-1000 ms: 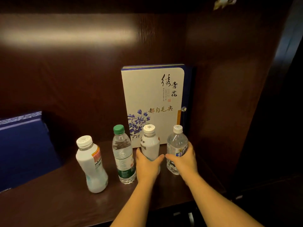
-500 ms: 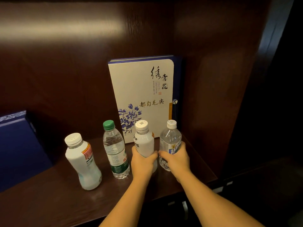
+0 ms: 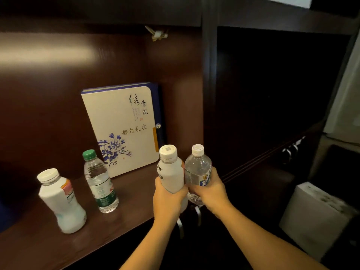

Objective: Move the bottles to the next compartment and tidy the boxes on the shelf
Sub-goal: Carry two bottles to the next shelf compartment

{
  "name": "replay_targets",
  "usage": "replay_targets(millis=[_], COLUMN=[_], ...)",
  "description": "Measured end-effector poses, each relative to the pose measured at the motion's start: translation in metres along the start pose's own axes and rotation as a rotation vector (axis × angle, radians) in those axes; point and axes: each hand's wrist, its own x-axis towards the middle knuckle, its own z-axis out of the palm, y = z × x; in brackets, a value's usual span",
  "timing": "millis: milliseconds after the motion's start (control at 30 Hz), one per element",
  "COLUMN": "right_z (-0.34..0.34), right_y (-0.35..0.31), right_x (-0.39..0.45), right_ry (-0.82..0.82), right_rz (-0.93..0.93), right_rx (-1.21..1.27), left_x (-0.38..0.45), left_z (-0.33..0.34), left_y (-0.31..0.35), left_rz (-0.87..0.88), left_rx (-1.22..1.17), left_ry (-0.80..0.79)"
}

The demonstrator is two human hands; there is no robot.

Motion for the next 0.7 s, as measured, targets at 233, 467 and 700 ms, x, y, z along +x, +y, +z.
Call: replay_targets(millis=[233, 467, 700], right_z=[-0.110, -0.215, -0.276], right_y=[0.006, 0.031, 0.050], right_x=[0.053, 0.162, 0.276], right_ry=[0.161, 0.172, 0.125], right_rz=[0.008, 0.017, -0.011], right_rx=[-0.013, -0.041, -0.067], left_x=[-0.010, 0.042, 0.129], left_z=[0.114, 0.264, 0.371], left_y=[0.019, 0.030, 0.019], left_rz=[0.031, -0.003, -0.031], left_rx=[0.050, 0.070, 0.130], left_ry=[-0.150, -0.088, 0.027])
